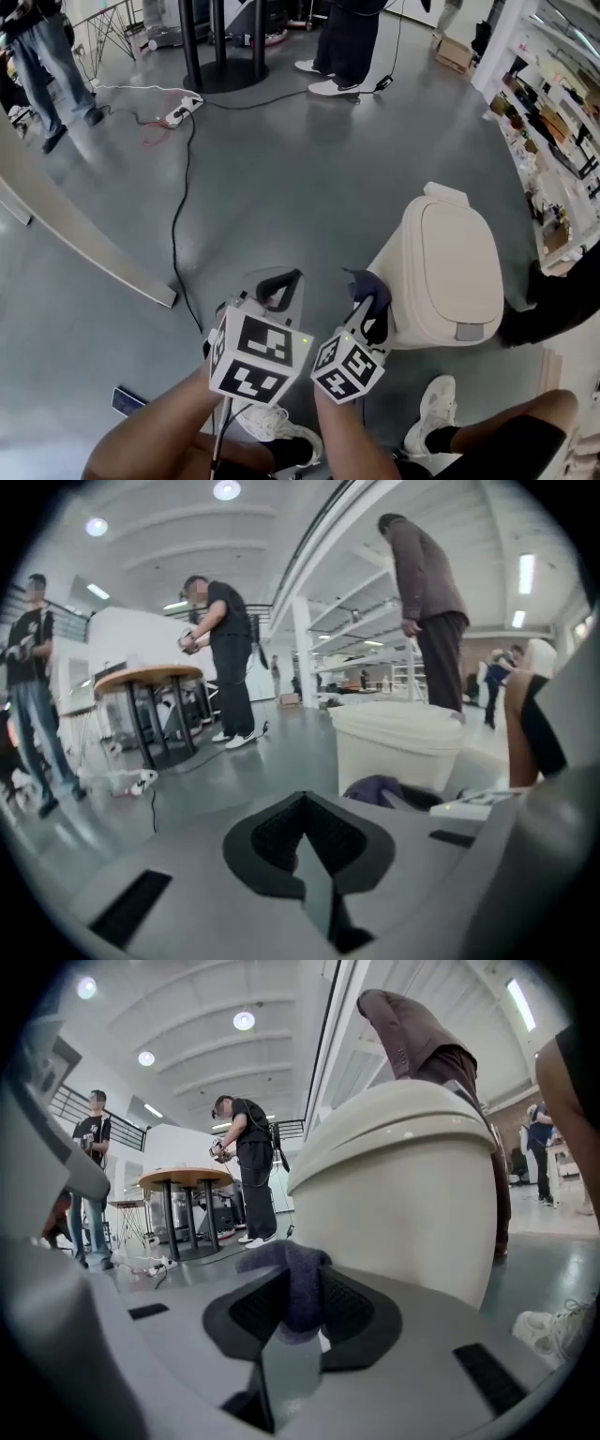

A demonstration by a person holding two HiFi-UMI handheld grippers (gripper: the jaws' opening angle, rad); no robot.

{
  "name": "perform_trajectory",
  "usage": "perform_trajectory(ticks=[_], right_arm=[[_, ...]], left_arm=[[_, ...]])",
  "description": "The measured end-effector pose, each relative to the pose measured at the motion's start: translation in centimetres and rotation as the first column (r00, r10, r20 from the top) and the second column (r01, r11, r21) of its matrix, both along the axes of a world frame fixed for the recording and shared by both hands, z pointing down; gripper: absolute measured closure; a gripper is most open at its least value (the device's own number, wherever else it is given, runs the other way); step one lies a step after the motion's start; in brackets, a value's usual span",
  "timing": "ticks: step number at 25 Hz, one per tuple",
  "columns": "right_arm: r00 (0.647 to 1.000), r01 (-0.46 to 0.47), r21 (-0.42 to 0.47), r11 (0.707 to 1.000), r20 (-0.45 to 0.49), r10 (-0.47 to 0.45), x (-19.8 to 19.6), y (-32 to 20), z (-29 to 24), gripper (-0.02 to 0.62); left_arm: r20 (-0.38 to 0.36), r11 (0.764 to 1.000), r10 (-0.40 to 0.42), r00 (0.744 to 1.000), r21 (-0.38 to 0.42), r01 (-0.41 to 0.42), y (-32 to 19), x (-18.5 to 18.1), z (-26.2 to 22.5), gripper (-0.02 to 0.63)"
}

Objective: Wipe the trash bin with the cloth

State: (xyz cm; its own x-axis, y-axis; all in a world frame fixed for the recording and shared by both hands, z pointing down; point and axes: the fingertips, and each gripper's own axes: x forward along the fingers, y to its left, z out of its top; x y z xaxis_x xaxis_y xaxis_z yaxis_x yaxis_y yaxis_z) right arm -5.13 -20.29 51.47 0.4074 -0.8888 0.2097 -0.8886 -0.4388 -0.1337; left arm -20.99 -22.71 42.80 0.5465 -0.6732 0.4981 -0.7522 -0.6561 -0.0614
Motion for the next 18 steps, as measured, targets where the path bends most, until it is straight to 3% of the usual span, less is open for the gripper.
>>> perform_trajectory(ticks=[3, 6, 18], right_arm=[[1.000, -0.011, -0.042, 0.999, -0.019, 0.011, 0.1, 0.0, 1.8, 0.502], [1.000, -0.020, -0.086, 0.996, -0.025, 0.018, 0.2, 0.0, 3.7, 0.502], [0.999, -0.043, -0.226, 0.973, -0.017, 0.040, 0.2, -0.1, 11.0, 0.502]], left_arm=[[-0.066, 0.998, -0.008, 0.998, -0.070, 0.004, -0.4, 0.3, 0.9, 0.606], [-0.077, 0.997, -0.011, 0.997, -0.079, 0.004, -1.7, 0.4, 0.9, 0.606], [-0.066, 0.991, 0.060, 0.996, -0.118, -0.068, -2.7, 3.0, 1.1, 0.606]])
